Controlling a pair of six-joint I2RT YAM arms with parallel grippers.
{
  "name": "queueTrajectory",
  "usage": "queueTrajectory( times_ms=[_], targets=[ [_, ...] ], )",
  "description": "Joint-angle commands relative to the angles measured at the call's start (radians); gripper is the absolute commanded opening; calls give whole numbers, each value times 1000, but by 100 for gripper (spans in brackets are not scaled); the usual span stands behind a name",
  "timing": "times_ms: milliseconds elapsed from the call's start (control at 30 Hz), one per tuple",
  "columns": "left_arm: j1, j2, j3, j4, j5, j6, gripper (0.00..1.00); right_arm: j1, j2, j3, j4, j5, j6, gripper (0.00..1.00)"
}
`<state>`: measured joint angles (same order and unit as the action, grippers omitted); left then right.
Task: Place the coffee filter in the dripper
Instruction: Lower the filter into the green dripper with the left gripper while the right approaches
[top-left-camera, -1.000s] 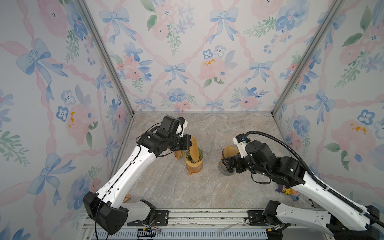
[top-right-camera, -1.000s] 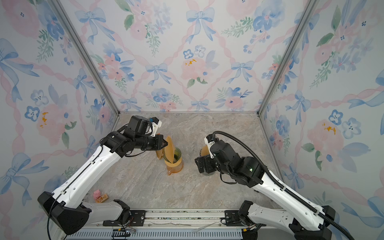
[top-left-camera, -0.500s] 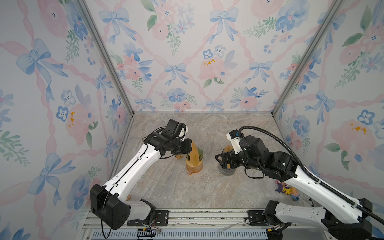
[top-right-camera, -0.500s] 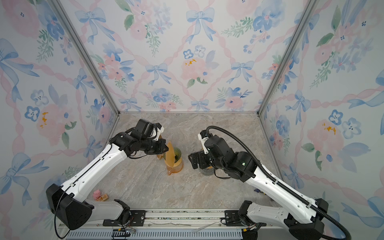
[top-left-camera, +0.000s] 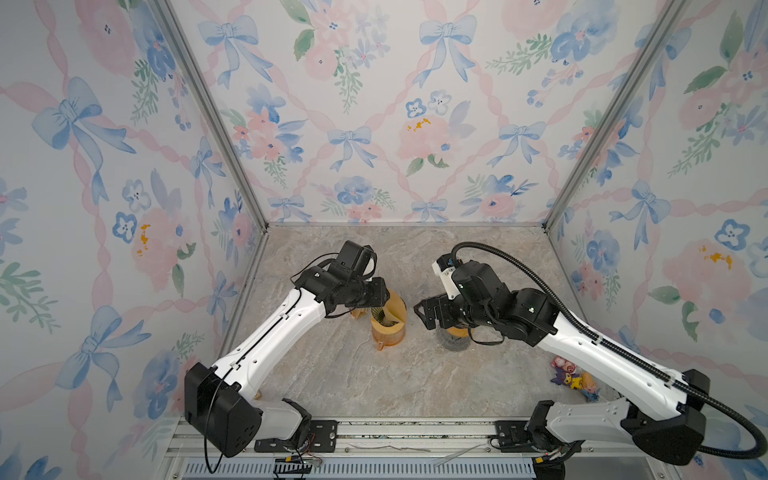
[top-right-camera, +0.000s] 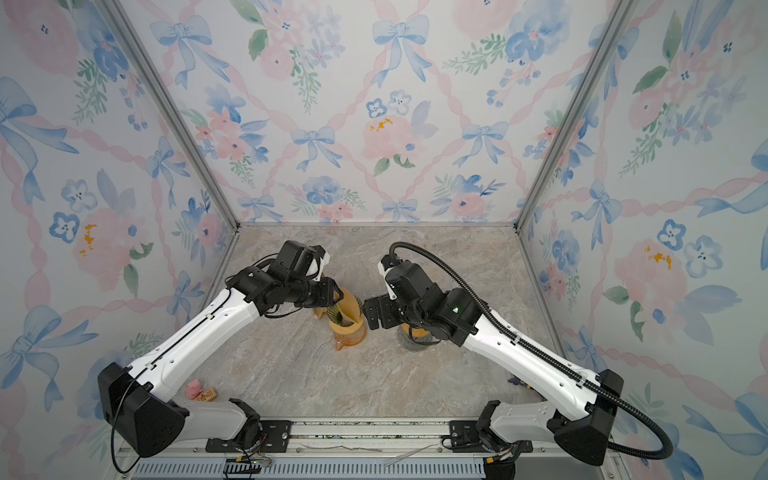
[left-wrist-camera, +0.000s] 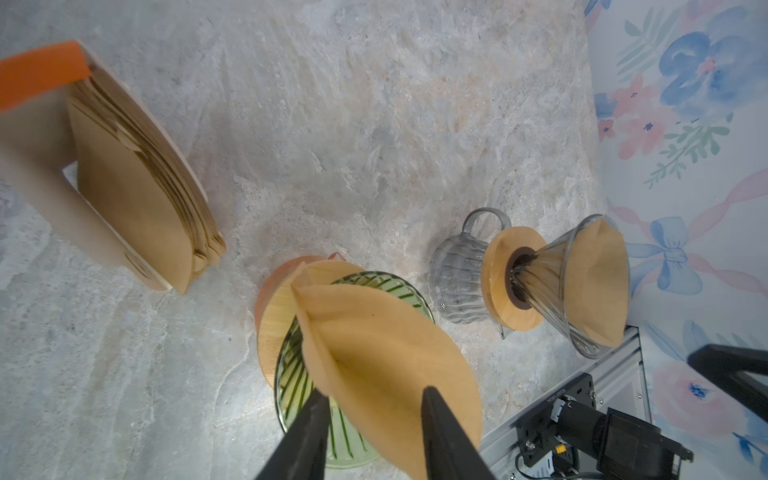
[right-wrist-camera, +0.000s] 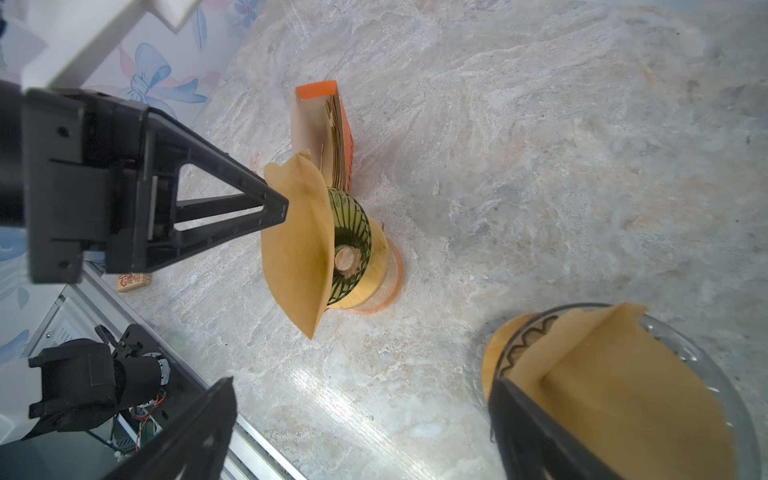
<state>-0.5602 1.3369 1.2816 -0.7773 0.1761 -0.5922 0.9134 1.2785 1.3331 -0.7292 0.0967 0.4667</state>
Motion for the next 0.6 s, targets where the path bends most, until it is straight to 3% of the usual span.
queueTrajectory(
  times_ms=[0,200,567],
  targets=[
    [-36,-87,-45,44,-93,11,41,7,38,47,20,-7,-8,96],
    [-56,-240,-190,65,-138,-64,44,-2,149,131,-5,-31,-28,96],
    [-75,-305,-276,117,-152,-209,54,-16,343,287,-83,-92,-97,96]
  ],
)
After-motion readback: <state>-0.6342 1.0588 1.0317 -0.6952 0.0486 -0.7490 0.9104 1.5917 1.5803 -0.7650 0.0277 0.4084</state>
